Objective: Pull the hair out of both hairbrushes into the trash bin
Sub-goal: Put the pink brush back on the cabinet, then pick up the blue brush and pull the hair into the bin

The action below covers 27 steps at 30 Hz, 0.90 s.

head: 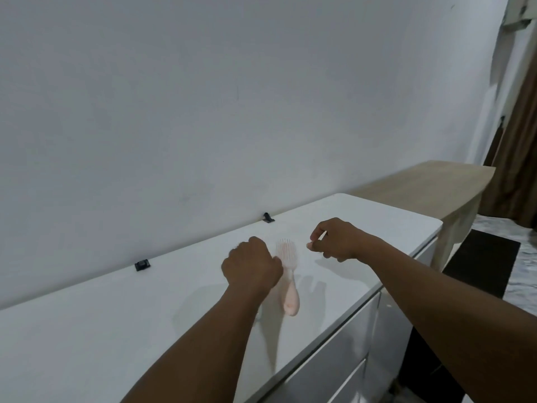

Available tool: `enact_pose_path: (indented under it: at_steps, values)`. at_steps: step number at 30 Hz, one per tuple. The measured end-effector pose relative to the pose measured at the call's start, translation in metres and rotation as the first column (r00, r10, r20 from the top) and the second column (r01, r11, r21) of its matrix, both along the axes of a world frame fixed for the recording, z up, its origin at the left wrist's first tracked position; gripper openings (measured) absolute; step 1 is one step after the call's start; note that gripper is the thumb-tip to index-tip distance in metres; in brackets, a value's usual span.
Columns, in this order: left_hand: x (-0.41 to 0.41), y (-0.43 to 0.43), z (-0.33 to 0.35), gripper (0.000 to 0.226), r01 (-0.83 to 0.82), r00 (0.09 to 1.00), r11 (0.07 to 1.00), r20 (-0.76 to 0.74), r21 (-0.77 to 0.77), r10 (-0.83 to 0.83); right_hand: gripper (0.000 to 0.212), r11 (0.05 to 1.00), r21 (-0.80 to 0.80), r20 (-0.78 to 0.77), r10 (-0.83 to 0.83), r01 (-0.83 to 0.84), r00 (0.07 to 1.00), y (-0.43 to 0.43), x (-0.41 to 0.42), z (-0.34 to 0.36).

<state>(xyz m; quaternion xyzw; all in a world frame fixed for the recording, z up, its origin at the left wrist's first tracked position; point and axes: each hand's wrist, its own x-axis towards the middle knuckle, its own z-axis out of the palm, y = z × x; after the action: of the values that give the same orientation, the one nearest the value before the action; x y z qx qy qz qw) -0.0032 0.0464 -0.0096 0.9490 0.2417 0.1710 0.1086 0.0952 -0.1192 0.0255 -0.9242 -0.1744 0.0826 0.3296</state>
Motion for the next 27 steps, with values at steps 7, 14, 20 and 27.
enact_pose_path:
  at_steps: [7,14,20,27]
  values:
    - [-0.034,0.015,-0.022,0.021,-0.034,0.992,0.993,-0.125,-0.111,0.020,0.025,0.998,-0.017,-0.004,0.055,-0.055,0.998,0.002,-0.026,0.004]
    - [-0.044,0.008,-0.003,0.024,-0.015,0.999,0.982,0.042,-0.187,0.023,0.028,0.999,-0.018,0.051,0.040,-0.039,0.998,-0.008,-0.038,0.016]
    - [-0.038,-0.036,0.038,0.031,0.241,0.931,0.946,0.325,-0.218,-0.163,0.050,0.990,0.138,0.179,-0.058,0.033,0.982,-0.039,-0.052,0.055]
    - [-0.039,-0.124,0.061,0.027,0.540,0.783,0.821,0.467,-0.183,-0.410,0.055,0.862,0.483,0.094,-0.225,0.154,0.970,-0.109,-0.072,0.094]
